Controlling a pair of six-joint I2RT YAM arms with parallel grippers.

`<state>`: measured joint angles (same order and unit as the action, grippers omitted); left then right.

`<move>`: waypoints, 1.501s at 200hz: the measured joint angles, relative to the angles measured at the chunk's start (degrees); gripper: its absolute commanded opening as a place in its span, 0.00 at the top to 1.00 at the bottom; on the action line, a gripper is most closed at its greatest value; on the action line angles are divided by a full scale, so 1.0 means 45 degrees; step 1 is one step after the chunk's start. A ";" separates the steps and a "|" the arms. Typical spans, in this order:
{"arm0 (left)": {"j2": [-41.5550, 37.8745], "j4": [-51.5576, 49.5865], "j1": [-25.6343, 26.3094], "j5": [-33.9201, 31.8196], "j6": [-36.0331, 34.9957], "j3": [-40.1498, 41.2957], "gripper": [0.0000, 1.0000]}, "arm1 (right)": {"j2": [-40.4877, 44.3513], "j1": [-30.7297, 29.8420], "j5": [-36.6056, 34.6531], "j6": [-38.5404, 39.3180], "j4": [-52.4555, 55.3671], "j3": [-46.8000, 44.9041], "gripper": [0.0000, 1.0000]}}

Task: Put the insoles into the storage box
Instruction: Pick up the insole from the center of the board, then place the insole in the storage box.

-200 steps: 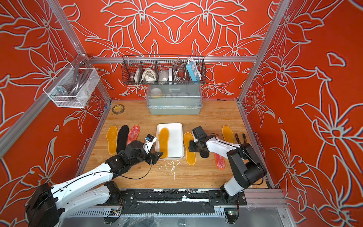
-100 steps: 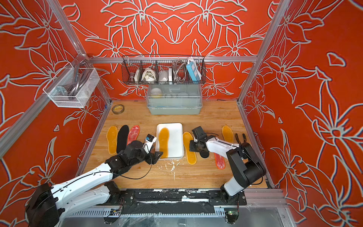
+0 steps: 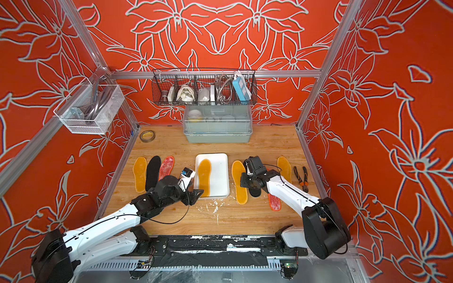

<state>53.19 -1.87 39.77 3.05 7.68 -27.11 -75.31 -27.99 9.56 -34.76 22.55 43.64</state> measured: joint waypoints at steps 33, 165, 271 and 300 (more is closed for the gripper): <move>-0.0578 0.0015 0.0000 -0.0442 0.0005 0.0262 0.23 | 0.0442 0.0000 0.0330 -0.0330 0.0758 0.0160 1.00; -0.0588 0.0063 0.0000 -0.1370 0.0000 0.0364 0.23 | -0.2875 -0.2035 0.0073 -0.2395 -0.0214 0.3798 1.00; -0.0617 0.0058 0.0000 -0.1535 0.0000 0.0364 0.23 | -0.5649 -0.2875 -0.1642 -0.2477 -0.0427 0.4881 1.00; -0.0612 0.0058 0.0000 -0.1535 0.0000 0.0364 0.23 | -0.5877 -0.2919 -0.1855 -0.2433 -0.0437 0.4983 1.00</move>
<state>50.43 -1.61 39.77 -3.86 7.68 -25.47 -101.75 -41.12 1.21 -45.71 20.58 66.06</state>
